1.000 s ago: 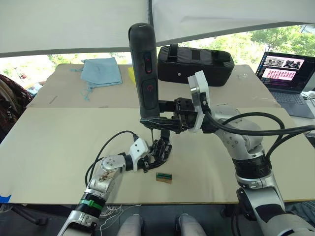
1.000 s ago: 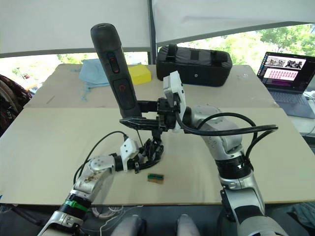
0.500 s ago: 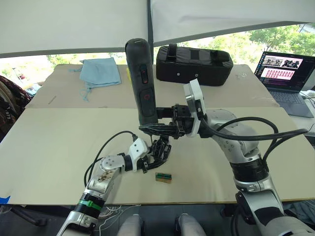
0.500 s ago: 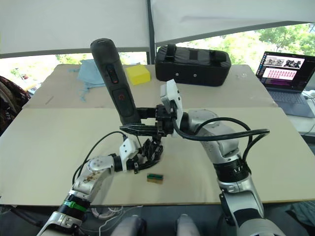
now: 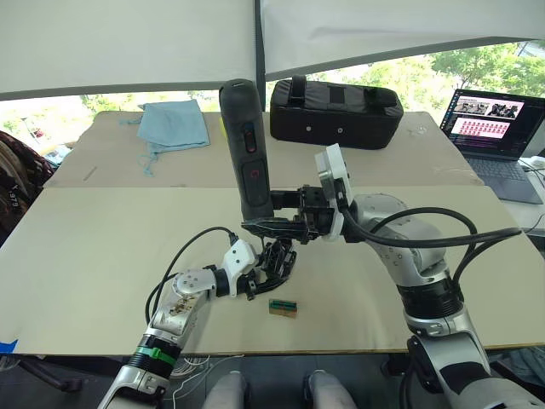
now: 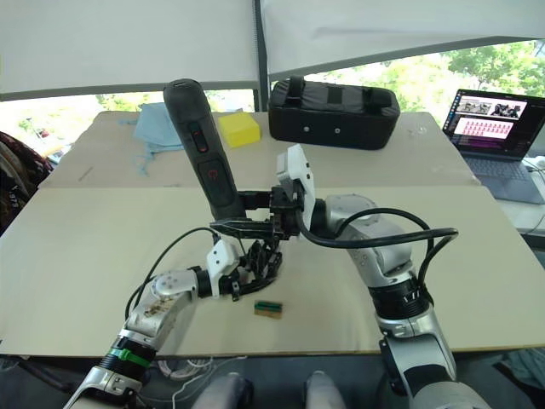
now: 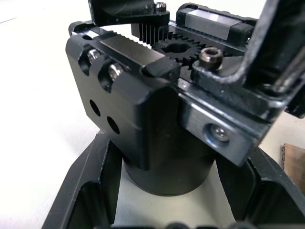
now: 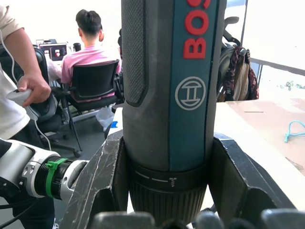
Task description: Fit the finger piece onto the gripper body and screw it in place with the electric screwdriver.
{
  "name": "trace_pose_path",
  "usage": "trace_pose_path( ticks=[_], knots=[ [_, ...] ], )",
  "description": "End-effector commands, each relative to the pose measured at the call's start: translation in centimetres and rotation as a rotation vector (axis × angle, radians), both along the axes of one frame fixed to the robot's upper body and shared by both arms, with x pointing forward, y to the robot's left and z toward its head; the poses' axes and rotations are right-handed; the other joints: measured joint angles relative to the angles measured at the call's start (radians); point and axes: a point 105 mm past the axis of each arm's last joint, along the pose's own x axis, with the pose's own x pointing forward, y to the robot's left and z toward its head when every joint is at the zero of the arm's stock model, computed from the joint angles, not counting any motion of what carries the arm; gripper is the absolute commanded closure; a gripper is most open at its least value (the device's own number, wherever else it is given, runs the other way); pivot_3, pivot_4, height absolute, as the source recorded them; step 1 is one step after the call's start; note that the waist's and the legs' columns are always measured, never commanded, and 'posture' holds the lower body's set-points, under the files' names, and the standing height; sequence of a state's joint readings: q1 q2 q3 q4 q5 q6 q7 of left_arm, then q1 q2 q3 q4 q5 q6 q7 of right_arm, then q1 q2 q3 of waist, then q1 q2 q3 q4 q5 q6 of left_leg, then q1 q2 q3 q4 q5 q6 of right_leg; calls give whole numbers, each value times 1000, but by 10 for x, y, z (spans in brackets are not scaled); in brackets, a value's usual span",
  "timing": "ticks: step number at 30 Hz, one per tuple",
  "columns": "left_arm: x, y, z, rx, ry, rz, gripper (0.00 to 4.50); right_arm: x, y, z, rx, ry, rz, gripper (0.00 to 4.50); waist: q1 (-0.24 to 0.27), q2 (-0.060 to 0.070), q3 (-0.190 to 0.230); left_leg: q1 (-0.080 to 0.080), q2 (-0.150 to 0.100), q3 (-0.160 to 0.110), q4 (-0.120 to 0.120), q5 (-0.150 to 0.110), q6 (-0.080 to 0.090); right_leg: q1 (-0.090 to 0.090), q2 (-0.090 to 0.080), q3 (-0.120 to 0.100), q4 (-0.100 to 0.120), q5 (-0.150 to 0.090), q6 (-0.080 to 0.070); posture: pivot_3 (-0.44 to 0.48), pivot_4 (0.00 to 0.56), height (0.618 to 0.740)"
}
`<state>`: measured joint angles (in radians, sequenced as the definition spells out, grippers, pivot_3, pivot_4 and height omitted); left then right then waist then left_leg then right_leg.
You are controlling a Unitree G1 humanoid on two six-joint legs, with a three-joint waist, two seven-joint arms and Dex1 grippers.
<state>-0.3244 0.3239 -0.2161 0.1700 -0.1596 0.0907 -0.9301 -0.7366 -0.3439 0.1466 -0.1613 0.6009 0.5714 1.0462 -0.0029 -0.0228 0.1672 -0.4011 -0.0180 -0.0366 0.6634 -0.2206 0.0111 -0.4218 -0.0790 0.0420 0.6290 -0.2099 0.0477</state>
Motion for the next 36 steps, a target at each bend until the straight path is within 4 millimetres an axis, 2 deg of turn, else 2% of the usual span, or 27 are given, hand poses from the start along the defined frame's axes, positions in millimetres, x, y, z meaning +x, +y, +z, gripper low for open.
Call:
trace_pose_path(
  ticks=[1, 36],
  knots=[
    [-11, -6, -20, 35, 82, -42, 2188, -7, 0, 16, 43, -83, 17, 2597, 0, 0, 0, 0, 0, 0, 0, 0, 0, 0, 0, 0, 0, 0, 0, 0, 150, 740],
    [-14, -7, -22, 36, 96, -45, 2188, -1, 2, 10, 44, -84, -15, 2597, 0, 0, 0, 0, 0, 0, 0, 0, 0, 0, 0, 0, 0, 0, 0, 0, 150, 740]
  ],
)
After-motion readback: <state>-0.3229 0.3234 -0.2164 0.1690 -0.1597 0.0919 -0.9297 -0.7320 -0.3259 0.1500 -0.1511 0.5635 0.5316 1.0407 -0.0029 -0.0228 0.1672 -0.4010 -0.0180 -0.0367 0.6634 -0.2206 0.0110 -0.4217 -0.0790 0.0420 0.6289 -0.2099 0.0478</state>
